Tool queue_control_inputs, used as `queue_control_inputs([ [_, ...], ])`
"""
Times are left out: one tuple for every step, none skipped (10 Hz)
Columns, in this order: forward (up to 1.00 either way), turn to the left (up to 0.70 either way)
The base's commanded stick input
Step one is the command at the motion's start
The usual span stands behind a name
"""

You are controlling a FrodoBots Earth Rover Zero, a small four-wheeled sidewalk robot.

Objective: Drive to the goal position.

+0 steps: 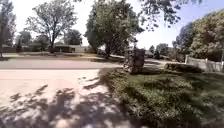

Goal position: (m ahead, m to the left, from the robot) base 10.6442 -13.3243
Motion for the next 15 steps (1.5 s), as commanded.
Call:
queue_control_inputs([
  [0.0,0.0],
  [0.0,0.0],
  [0.0,0.0],
  [0.0,0.0],
  [0.47,0.0],
  [0.7,0.0],
  [0.7,0.25],
  [0.7,0.35],
  [0.7,0.35],
  [0.7,0.35],
  [0.7,0.35],
  [0.7,0.35],
  [0.7,0.35],
  [0.7,0.35],
  [0.7,0.35],
])
